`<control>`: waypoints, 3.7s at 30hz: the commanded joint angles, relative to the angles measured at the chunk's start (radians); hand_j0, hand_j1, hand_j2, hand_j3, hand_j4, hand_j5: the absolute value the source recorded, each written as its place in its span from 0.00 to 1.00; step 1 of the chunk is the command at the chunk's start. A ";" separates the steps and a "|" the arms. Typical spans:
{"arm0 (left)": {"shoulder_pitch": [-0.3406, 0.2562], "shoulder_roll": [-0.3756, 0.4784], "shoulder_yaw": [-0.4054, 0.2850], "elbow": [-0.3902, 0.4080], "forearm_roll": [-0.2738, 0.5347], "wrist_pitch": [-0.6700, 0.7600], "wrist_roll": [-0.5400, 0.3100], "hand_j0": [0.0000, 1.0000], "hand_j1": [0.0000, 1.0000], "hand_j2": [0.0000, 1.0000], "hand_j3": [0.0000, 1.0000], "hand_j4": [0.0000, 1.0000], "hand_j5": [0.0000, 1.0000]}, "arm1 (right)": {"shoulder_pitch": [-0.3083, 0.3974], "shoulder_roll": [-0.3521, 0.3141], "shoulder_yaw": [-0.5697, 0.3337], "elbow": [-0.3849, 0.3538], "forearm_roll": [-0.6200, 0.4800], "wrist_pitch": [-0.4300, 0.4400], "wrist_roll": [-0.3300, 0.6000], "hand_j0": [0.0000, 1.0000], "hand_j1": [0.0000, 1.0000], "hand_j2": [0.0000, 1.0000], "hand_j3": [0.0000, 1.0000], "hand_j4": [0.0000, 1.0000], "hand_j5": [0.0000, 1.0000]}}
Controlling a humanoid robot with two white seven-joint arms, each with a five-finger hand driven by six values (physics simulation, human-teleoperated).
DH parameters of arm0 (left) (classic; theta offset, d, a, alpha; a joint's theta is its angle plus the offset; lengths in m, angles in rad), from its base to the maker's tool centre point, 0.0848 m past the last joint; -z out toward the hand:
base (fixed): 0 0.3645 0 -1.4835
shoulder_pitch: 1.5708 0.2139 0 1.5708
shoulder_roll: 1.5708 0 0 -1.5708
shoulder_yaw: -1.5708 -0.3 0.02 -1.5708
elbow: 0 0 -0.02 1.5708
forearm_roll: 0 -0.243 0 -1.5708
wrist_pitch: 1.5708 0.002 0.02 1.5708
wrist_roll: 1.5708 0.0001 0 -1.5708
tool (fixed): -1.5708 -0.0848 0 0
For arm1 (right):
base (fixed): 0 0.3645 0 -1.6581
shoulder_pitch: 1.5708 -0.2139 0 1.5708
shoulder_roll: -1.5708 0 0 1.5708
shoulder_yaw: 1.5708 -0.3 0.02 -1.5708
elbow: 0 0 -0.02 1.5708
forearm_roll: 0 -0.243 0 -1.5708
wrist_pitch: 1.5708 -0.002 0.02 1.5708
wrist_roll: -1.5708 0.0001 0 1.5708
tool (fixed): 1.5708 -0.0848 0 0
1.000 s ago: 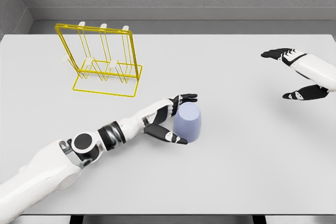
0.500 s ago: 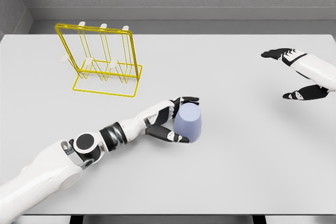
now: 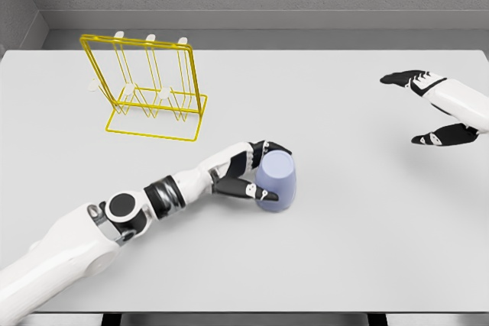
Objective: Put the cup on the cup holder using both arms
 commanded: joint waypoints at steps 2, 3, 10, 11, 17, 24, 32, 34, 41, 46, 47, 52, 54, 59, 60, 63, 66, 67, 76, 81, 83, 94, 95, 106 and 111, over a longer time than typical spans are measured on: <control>0.002 0.011 0.033 -0.042 0.004 0.003 0.000 0.66 0.66 0.66 0.66 0.66 0.66 | 0.000 0.000 0.000 0.000 -0.008 0.003 -0.001 1.00 1.00 1.00 1.00 1.00 1.00; 0.000 0.023 0.033 -0.054 0.004 0.003 0.000 0.66 0.66 0.66 0.66 0.66 0.66 | 0.000 0.000 0.000 -0.002 -0.008 0.003 -0.001 1.00 1.00 1.00 1.00 1.00 1.00; -0.008 0.152 0.045 -0.143 0.018 0.003 0.000 0.66 0.66 0.66 0.66 0.66 0.66 | 0.000 0.000 0.000 -0.002 -0.008 0.003 -0.001 1.00 1.00 1.00 1.00 1.00 1.00; -0.008 0.166 0.047 -0.154 0.020 0.003 0.000 0.66 0.66 0.66 0.66 0.66 0.66 | 0.002 0.000 0.000 -0.002 -0.008 0.003 -0.001 1.00 1.00 1.00 1.00 1.00 1.00; -0.015 0.255 0.056 -0.217 0.035 0.001 0.000 0.67 0.67 0.67 0.67 0.67 0.67 | 0.002 0.000 0.000 -0.002 -0.008 0.003 -0.001 1.00 1.00 1.00 1.00 1.00 1.00; -0.054 0.303 0.056 -0.218 0.049 0.000 0.001 0.68 0.68 0.68 0.68 0.68 0.68 | 0.002 0.000 -0.014 -0.002 -0.008 0.003 -0.001 1.00 1.00 1.00 1.00 1.00 1.00; -0.072 0.327 0.065 -0.232 0.069 0.000 0.001 0.68 0.68 0.68 0.68 0.68 0.68 | 0.009 0.000 -0.052 -0.046 -0.006 0.003 -0.001 1.00 1.00 1.00 1.00 1.00 1.00; -0.072 0.335 0.076 -0.243 0.070 0.000 0.001 0.68 0.68 0.68 0.68 0.68 0.68 | 0.009 0.000 -0.058 -0.046 -0.006 0.003 -0.001 1.00 1.00 1.00 1.00 1.00 1.00; -0.080 0.372 0.097 -0.270 0.089 -0.002 0.001 0.68 0.68 0.68 0.68 0.68 0.68 | 0.002 0.001 -0.086 -0.075 -0.003 0.003 -0.001 1.00 1.00 1.00 1.00 1.00 1.00; -0.081 0.396 0.108 -0.278 0.093 -0.009 0.001 0.68 0.68 0.68 0.68 0.68 0.68 | 0.008 0.006 -0.098 -0.074 -0.003 0.003 -0.001 1.00 1.00 1.00 1.00 1.00 1.00; -0.083 0.402 0.111 -0.281 0.097 -0.009 0.001 0.68 0.68 0.68 0.68 0.68 0.68 | 0.008 0.006 -0.098 -0.074 -0.003 0.003 -0.001 1.00 1.00 1.00 1.00 1.00 1.00; -0.112 0.428 0.113 -0.281 0.123 -0.017 0.001 0.68 0.68 0.68 0.68 0.68 0.68 | 0.008 0.017 -0.098 -0.075 -0.005 0.003 -0.001 1.00 1.00 1.00 1.00 1.00 1.00; -0.115 0.439 0.126 -0.281 0.138 -0.017 0.001 0.68 0.68 0.68 0.68 0.68 0.68 | 0.008 0.017 -0.098 -0.074 -0.005 0.003 -0.001 1.00 1.00 1.00 1.00 1.00 1.00; -0.123 0.450 0.140 -0.281 0.139 -0.017 0.001 0.68 0.68 0.68 0.68 0.68 0.68 | 0.008 0.017 -0.098 -0.075 -0.005 0.003 -0.001 1.00 1.00 1.00 1.00 1.00 1.00; -0.124 0.451 0.146 -0.281 0.141 -0.019 0.001 0.68 0.68 0.68 0.68 0.68 0.68 | 0.008 0.018 -0.098 -0.077 -0.005 0.003 -0.001 1.00 1.00 1.00 1.00 1.00 1.00; -0.124 0.451 0.168 -0.276 0.150 -0.017 0.001 0.68 0.68 0.68 0.68 0.68 0.68 | 0.008 0.018 -0.098 -0.077 -0.005 0.003 -0.001 1.00 1.00 1.00 1.00 1.00 1.00; -0.124 0.450 0.182 -0.272 0.150 -0.017 0.001 0.68 0.68 0.68 0.68 0.68 0.68 | 0.008 0.018 -0.098 -0.075 -0.005 0.003 -0.001 1.00 1.00 1.00 1.00 1.00 1.00; -0.124 0.450 0.188 -0.272 0.150 -0.017 0.001 0.68 0.68 0.68 0.68 0.68 0.68 | 0.008 0.017 -0.098 -0.075 -0.005 0.003 -0.001 1.00 1.00 1.00 1.00 1.00 1.00; -0.124 0.481 0.208 -0.269 0.158 -0.029 0.001 0.68 0.68 0.68 0.68 0.68 0.68 | 0.008 0.018 -0.098 -0.077 -0.005 0.003 -0.001 1.00 1.00 1.00 1.00 1.00 1.00; -0.124 0.499 0.217 -0.259 0.178 -0.031 0.001 0.68 0.68 0.68 0.68 0.68 0.68 | 0.008 0.018 -0.098 -0.077 -0.005 0.003 -0.001 1.00 1.00 1.00 1.00 1.00 1.00; -0.126 0.493 0.220 -0.238 0.178 -0.031 0.001 0.68 0.68 0.68 0.68 0.68 0.68 | 0.008 0.020 -0.098 -0.077 -0.006 0.003 -0.001 1.00 1.00 1.00 1.00 1.00 1.00; -0.135 0.488 0.243 -0.198 0.192 -0.031 0.001 0.68 0.68 0.68 0.68 0.68 0.68 | 0.008 0.018 -0.098 -0.075 -0.005 0.003 -0.001 1.00 1.00 1.00 1.00 1.00 1.00; -0.135 0.488 0.243 -0.195 0.192 -0.031 0.001 0.68 0.68 0.68 0.68 0.68 0.68 | 0.008 0.018 -0.098 -0.077 -0.006 0.003 -0.001 1.00 1.00 1.00 1.00 1.00 1.00; -0.152 0.461 0.243 -0.163 0.204 -0.031 0.001 0.68 0.68 0.68 0.68 0.68 0.68 | 0.008 0.020 -0.098 -0.077 -0.005 0.003 -0.001 1.00 1.00 1.00 1.00 1.00 1.00; -0.172 0.438 0.241 -0.125 0.204 -0.031 0.000 0.68 0.68 0.68 0.68 0.68 0.68 | 0.008 0.020 -0.098 -0.075 -0.005 0.003 -0.001 1.00 1.00 1.00 1.00 1.00 1.00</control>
